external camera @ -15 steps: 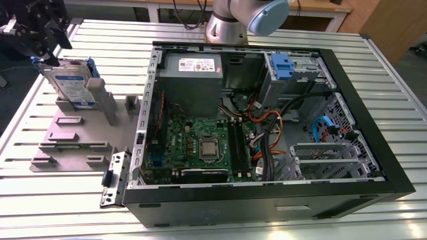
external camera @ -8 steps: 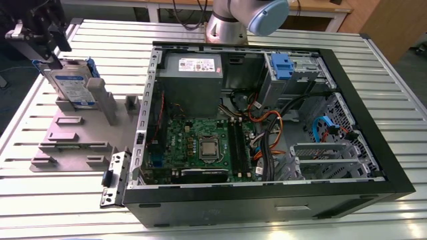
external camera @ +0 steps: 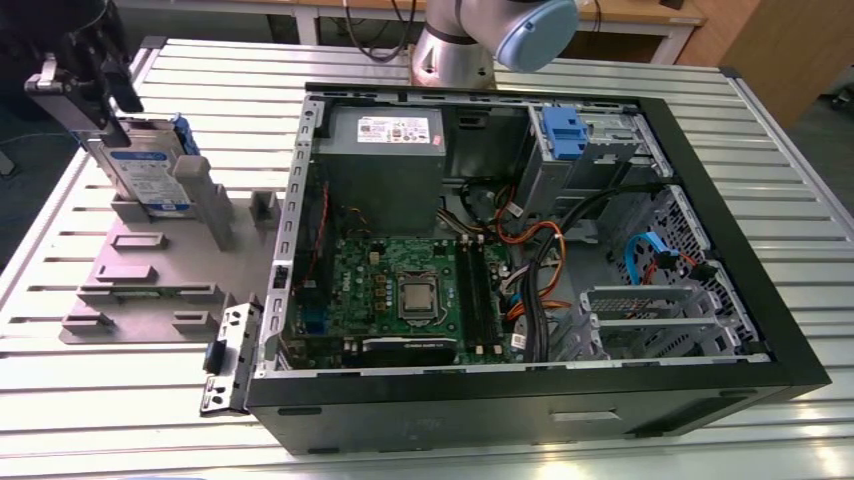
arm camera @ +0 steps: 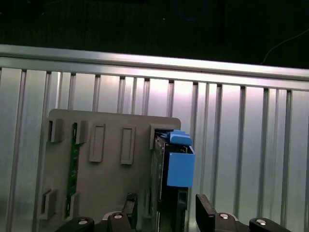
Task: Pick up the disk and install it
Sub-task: 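Pick up the disk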
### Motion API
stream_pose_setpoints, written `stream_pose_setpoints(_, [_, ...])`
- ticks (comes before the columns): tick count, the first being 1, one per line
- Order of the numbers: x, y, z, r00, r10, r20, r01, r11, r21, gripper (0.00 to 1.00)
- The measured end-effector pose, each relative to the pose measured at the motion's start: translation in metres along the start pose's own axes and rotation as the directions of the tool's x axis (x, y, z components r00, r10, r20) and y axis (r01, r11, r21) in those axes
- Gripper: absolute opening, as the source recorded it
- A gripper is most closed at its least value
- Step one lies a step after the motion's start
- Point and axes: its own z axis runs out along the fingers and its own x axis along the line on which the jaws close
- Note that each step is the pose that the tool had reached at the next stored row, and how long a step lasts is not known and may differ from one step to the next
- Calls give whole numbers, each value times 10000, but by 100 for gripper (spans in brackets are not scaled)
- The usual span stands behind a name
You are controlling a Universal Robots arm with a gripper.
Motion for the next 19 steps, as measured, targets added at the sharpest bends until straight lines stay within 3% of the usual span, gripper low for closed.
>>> stream_pose_setpoints(8, [3, 9, 104, 9999, -152, -3, 152, 9999, 20, 59])
stream_pose_setpoints(19, [-10, 0, 135, 9999, -153, -4, 153, 9999, 20, 59])
